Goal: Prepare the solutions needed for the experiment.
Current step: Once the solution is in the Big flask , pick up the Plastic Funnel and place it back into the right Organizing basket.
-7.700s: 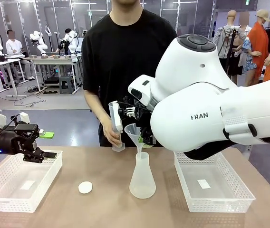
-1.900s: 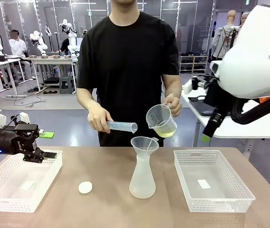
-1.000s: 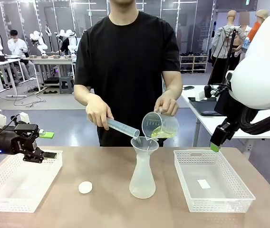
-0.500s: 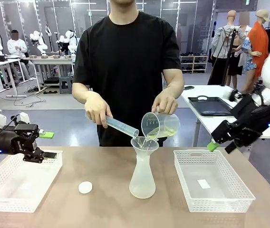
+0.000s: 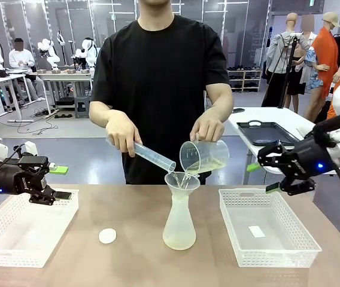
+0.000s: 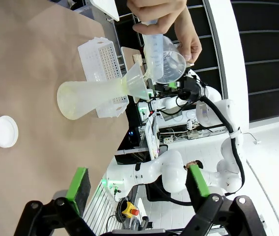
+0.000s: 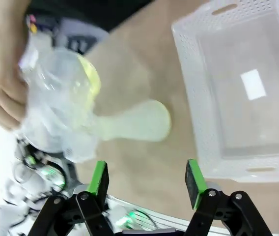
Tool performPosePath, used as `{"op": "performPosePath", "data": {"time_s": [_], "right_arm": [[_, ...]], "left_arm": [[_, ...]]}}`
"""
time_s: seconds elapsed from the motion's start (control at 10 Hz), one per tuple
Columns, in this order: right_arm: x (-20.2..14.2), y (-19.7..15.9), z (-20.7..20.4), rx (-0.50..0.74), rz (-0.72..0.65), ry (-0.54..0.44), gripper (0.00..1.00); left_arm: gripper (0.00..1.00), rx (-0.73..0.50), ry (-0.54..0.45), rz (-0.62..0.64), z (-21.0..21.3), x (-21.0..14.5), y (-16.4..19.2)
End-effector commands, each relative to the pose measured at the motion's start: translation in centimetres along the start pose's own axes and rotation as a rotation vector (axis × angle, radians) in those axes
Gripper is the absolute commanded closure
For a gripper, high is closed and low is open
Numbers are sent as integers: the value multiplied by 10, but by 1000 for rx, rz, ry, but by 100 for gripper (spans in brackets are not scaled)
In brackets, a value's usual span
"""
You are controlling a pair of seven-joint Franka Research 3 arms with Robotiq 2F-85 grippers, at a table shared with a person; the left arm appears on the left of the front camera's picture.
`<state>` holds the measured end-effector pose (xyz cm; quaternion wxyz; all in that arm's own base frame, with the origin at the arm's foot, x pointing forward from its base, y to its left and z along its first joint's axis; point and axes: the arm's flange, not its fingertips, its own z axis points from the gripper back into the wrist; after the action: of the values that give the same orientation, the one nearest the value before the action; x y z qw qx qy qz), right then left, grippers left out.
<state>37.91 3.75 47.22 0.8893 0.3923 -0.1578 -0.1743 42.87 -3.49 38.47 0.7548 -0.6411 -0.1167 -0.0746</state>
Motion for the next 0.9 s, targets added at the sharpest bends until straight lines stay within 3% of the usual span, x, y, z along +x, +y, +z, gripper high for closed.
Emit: {"op": "performPosePath", "data": {"time_s": [0.0, 0.4, 0.8], "right_arm": [[-61, -37, -29, 121, -30, -29, 21], [-51, -53, -35, 182, -110, 64, 21], [-40, -61, -40, 350, -151, 118, 21]], "left_arm": [[0, -5, -1, -13, 0, 1, -2], [0, -5, -1, -13, 0, 1, -2], [0, -5, -1, -13, 0, 1, -2]]}}
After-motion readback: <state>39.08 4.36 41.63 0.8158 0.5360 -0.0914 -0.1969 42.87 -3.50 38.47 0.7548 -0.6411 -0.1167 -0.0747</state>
